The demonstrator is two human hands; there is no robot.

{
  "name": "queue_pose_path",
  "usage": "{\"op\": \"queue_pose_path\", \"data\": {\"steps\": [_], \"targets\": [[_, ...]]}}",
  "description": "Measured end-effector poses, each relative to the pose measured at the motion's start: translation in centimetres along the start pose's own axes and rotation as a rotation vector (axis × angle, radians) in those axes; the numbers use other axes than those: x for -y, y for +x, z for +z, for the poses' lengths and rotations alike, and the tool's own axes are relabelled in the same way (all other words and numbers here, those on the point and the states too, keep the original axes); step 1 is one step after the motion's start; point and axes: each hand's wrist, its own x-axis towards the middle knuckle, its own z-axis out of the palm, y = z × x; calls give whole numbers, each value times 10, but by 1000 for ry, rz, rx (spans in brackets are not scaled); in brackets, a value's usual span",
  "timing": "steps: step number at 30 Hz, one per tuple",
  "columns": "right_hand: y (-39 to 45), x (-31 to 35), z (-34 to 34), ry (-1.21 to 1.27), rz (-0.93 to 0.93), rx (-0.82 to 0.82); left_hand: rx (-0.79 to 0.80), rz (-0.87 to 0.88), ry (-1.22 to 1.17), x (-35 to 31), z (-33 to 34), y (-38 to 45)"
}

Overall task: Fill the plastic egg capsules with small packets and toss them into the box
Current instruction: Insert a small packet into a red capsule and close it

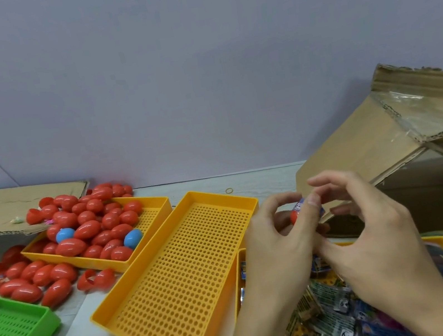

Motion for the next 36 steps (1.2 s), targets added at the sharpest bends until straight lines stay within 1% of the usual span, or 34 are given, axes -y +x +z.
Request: {"op": "queue_pose_path", "data": {"steps": [3,9,11,14,18,20,22,25,27,33,36], "targets": [[0,1,0,11,0,-6,-4,16,-10,2,1,1],[-1,2,1,-14,3,-71,6,-132,-348,2,13,1],[-1,2,0,-7,11,-83,6,-164,-414,3,14,1],[-1,2,0,12,18,-59,1,-176,-407,3,13,2],[-2,3,0,-34,19,17,-20,-143,-253,2,8,4],[-2,4,0,-23,23,30,-26,-161,-245,0,7,3],[-2,6,0,-4,26,34,-35,-224,-321,-3,7,3],[-2,5,1,51,39,39,-29,-337,-533,-10,9,2],[-2,3,1,81,48,39,-10,-360,-606,-12,9,2],[-3,2,2,86,84,38,-9,-388,-636,-11,8,2],[-3,0,3,117,135,7,-14,-364,-578,-7,7,2]]}}
